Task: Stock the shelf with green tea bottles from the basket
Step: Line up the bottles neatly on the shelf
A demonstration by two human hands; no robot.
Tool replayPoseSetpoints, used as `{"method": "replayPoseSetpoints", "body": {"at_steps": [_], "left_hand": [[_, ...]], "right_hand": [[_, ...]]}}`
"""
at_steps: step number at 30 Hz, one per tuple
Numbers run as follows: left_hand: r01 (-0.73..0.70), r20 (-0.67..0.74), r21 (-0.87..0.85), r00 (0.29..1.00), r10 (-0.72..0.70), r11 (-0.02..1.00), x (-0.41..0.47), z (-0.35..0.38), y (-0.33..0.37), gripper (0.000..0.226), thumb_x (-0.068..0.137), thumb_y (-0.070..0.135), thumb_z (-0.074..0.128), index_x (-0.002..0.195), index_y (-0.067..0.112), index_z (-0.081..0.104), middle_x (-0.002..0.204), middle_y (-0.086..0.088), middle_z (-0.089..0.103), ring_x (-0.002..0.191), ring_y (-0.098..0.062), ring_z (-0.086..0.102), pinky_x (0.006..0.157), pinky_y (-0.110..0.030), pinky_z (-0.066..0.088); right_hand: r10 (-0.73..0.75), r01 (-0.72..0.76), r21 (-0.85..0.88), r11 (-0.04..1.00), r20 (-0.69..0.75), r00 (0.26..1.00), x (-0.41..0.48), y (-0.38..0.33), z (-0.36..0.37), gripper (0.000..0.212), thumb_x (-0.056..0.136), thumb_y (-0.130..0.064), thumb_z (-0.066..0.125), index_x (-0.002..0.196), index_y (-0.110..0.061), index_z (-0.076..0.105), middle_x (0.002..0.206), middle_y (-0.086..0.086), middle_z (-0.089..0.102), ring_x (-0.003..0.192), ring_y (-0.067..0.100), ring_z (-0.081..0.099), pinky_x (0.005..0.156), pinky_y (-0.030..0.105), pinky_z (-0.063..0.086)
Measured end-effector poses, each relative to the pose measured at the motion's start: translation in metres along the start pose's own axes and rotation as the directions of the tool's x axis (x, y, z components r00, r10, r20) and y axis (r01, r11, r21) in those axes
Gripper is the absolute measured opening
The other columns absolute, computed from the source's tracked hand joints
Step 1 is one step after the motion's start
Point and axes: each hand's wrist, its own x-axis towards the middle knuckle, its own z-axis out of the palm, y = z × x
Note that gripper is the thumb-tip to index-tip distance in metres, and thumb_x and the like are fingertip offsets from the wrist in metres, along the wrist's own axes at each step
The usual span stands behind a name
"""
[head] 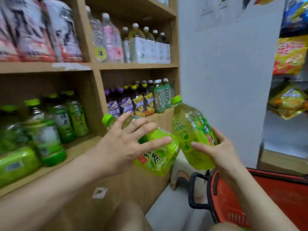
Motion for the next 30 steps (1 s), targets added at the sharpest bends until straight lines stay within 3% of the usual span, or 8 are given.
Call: {"method": "replayPoseSetpoints", "body": {"at_steps": [5, 8, 12, 17, 19, 24, 26, 30], "left_hand": [[0.138, 0.191, 0.189, 0.966, -0.175, 0.972, -0.073, -0.035, -0.024, 0.100, 0.061, 0.014, 0.065, 0.147, 0.040, 0.019, 0.141, -0.009, 0.043, 0.132, -0.031, 0.037, 0.105, -0.064, 0.025], [0.194, 0.329, 0.274, 0.902, -0.281, 0.942, -0.114, -0.057, -0.034, 0.109, 0.058, 0.016, 0.075, 0.147, 0.040, 0.016, 0.142, -0.009, 0.041, 0.133, -0.030, 0.036, 0.106, -0.065, 0.024], [0.234, 0.482, 0.371, 0.778, -0.402, 0.898, -0.167, -0.074, -0.047, 0.106, 0.062, 0.020, 0.076, 0.146, 0.041, 0.016, 0.143, -0.011, 0.042, 0.135, -0.031, 0.036, 0.106, -0.067, 0.018], [0.271, 0.591, 0.449, 0.624, -0.511, 0.851, -0.230, -0.082, -0.067, 0.103, 0.064, 0.028, 0.080, 0.146, 0.043, 0.019, 0.141, -0.009, 0.046, 0.132, -0.030, 0.042, 0.103, -0.067, 0.023], [0.265, 0.616, 0.465, 0.588, -0.524, 0.845, -0.255, -0.085, -0.078, 0.100, 0.064, 0.029, 0.080, 0.145, 0.043, 0.022, 0.140, -0.010, 0.048, 0.131, -0.031, 0.044, 0.103, -0.067, 0.023], [0.245, 0.692, 0.492, 0.473, -0.546, 0.836, -0.310, -0.081, -0.109, 0.087, 0.086, 0.026, 0.062, 0.143, 0.049, 0.002, 0.155, -0.009, 0.024, 0.143, -0.030, 0.020, 0.106, -0.068, -0.001], [0.227, 0.720, 0.496, 0.432, -0.543, 0.838, -0.326, -0.075, -0.118, 0.082, 0.089, 0.028, 0.058, 0.143, 0.048, -0.001, 0.157, -0.009, 0.016, 0.145, -0.030, 0.012, 0.106, -0.068, -0.007], [0.201, 0.758, 0.473, 0.404, -0.513, 0.858, -0.347, -0.055, -0.127, 0.085, 0.086, 0.020, 0.062, 0.144, 0.044, 0.004, 0.156, -0.010, 0.015, 0.145, -0.030, 0.009, 0.105, -0.068, -0.010]], "right_hand": [[0.023, -0.055, 0.174, 0.983, 0.184, 0.983, 0.014, 0.007, 0.086, 0.094, 0.030, -0.039, 0.091, 0.119, -0.027, 0.062, 0.091, -0.004, 0.076, 0.079, 0.017, 0.072, 0.065, 0.035, 0.059], [0.008, -0.090, 0.263, 0.961, 0.301, 0.954, 0.012, 0.009, 0.141, 0.078, 0.054, -0.015, 0.088, 0.125, -0.025, 0.057, 0.080, -0.008, 0.074, 0.061, 0.005, 0.069, 0.047, 0.025, 0.055], [-0.015, -0.130, 0.321, 0.938, 0.414, 0.910, -0.002, 0.008, 0.211, 0.074, 0.062, -0.003, 0.082, 0.128, -0.021, 0.054, 0.101, 0.006, 0.069, 0.073, 0.015, 0.066, 0.054, 0.025, 0.058], [0.000, -0.168, 0.307, 0.937, 0.480, 0.877, -0.030, 0.021, 0.296, 0.088, 0.025, -0.054, 0.092, 0.105, -0.057, 0.055, 0.118, 0.004, 0.063, 0.101, 0.023, 0.066, 0.085, 0.049, 0.056], [-0.007, -0.157, 0.286, 0.945, 0.499, 0.867, -0.041, 0.027, 0.330, 0.100, 0.023, -0.065, 0.089, 0.114, -0.062, 0.048, 0.129, 0.002, 0.056, 0.113, 0.023, 0.061, 0.094, 0.051, 0.051], [-0.036, -0.151, 0.298, 0.942, 0.540, 0.841, -0.075, 0.020, 0.397, 0.102, 0.055, -0.032, 0.090, 0.143, -0.031, 0.038, 0.135, -0.004, 0.035, 0.125, 0.012, 0.038, 0.108, 0.035, 0.034], [-0.050, -0.123, 0.281, 0.952, 0.539, 0.841, -0.090, 0.019, 0.422, 0.099, 0.060, -0.029, 0.089, 0.143, -0.027, 0.037, 0.134, -0.003, 0.036, 0.120, 0.008, 0.036, 0.101, 0.025, 0.029], [-0.110, -0.009, 0.240, 0.971, 0.477, 0.872, -0.126, 0.021, 0.451, 0.101, 0.056, -0.030, 0.090, 0.142, -0.027, 0.038, 0.129, -0.001, 0.040, 0.123, 0.015, 0.042, 0.102, 0.028, 0.033]]}}
